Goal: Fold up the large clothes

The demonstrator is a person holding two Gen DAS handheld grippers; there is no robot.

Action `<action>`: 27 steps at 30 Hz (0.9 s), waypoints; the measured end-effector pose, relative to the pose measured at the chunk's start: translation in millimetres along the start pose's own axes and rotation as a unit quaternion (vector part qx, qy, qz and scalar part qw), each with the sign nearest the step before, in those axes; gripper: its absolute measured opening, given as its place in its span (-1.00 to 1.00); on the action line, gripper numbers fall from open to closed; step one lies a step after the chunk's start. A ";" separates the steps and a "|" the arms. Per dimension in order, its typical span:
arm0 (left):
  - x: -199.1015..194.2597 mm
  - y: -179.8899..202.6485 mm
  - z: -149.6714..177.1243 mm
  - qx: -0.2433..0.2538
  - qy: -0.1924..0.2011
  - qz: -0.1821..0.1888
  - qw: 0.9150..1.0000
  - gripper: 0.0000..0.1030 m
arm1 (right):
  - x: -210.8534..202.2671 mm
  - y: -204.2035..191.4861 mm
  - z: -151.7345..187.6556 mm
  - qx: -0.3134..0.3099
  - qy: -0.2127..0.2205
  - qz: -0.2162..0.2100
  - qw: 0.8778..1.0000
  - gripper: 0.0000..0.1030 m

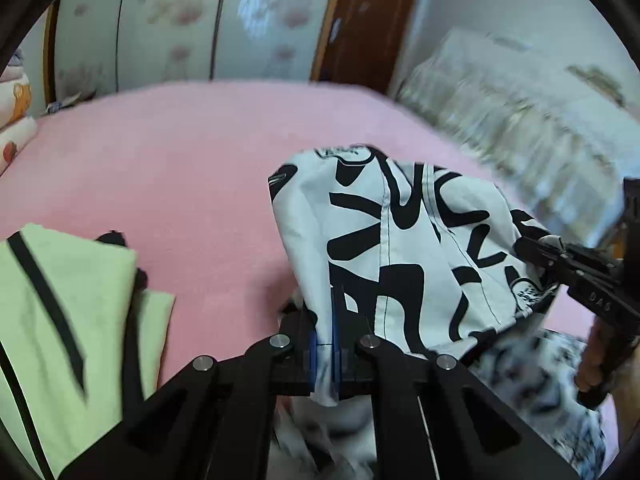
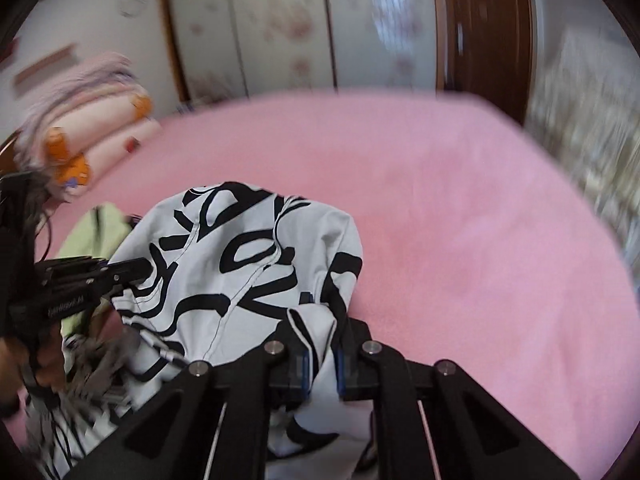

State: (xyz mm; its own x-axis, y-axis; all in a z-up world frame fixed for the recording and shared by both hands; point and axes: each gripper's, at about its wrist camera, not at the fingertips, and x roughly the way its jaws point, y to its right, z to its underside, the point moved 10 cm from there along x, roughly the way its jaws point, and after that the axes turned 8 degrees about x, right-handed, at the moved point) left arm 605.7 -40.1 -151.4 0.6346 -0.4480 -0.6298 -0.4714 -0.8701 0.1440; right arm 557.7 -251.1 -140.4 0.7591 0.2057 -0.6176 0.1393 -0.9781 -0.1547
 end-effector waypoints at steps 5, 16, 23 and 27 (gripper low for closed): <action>-87.2 33.0 56.7 0.042 0.022 0.002 0.999 -0.77 | -93.8 -19.5 54.3 -0.094 0.086 0.058 0.990 -0.62; -160.1 42.1 203.7 -0.041 -0.111 0.037 0.992 -0.44 | -148.1 -29.1 164.0 -0.009 -0.068 0.034 0.997 -0.26; -184.2 41.1 194.7 -0.124 -0.106 0.098 0.982 0.11 | -184.3 -37.8 176.0 0.152 -0.099 -0.078 0.980 0.46; -168.1 60.8 189.3 -0.152 -0.128 0.138 0.970 0.26 | -177.6 -39.9 175.0 0.243 -0.129 -0.124 0.953 0.50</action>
State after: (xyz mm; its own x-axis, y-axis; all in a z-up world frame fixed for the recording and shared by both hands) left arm 354.4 21.1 -181.2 0.3183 -0.6408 -0.6986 -0.3749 -0.7619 0.5281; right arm 306.1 -243.2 -159.5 0.5502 0.4907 -0.6757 -0.0652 -0.7814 -0.6206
